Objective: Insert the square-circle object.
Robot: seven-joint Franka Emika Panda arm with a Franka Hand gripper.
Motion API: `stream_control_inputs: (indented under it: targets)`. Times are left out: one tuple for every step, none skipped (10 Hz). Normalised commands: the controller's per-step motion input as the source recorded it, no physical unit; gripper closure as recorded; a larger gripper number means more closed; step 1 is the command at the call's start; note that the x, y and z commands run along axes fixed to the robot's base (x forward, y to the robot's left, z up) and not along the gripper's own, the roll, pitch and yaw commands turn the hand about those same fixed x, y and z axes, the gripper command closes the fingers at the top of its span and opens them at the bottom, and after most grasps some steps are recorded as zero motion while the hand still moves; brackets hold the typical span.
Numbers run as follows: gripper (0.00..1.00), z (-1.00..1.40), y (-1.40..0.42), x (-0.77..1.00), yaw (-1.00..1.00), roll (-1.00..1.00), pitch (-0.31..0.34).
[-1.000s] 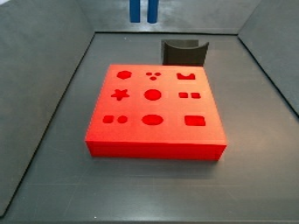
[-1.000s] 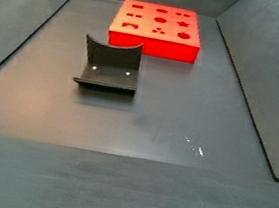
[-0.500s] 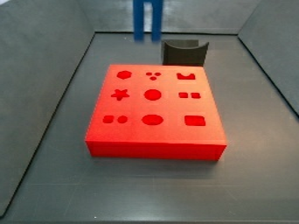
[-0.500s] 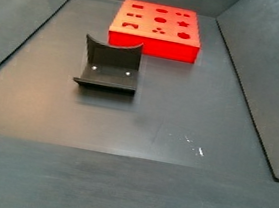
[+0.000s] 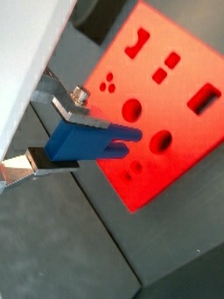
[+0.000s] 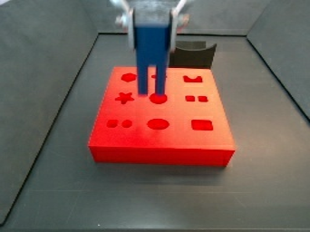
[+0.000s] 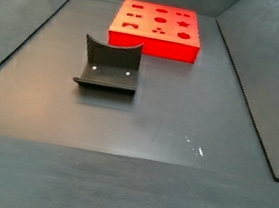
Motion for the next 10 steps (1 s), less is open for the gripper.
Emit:
stream_control_inputs:
  targets:
    - [1.0,-0.52,-0.11,-0.12,0.24,0.3,0.0]
    - [1.0,-0.52,0.0,-0.24,0.19,0.23,0.0]
    - [1.0,-0.45,0.0,-0.44,0.0,0.02,-0.009]
    - [1.0,-0.28,0.0,-0.45,-0.16,0.0,-0.001]
    - [1.0,-0.12,0.02,-0.51,-0.24,-0.13,-0.023]
    - [1.0,0.0,0.03,-0.42,-0.15,-0.27,-0.094]
    - [1.0,0.04,0.08,-0.32,-0.05,-0.36,-0.17]
    - [1.0,0.0,0.06,-0.21,0.0,-0.39,-0.233]
    - [1.0,-0.03,0.09,-0.05,0.0,-0.33,-0.234]
    - [1.0,-0.09,0.1,-0.02,0.03,-0.29,-0.213]
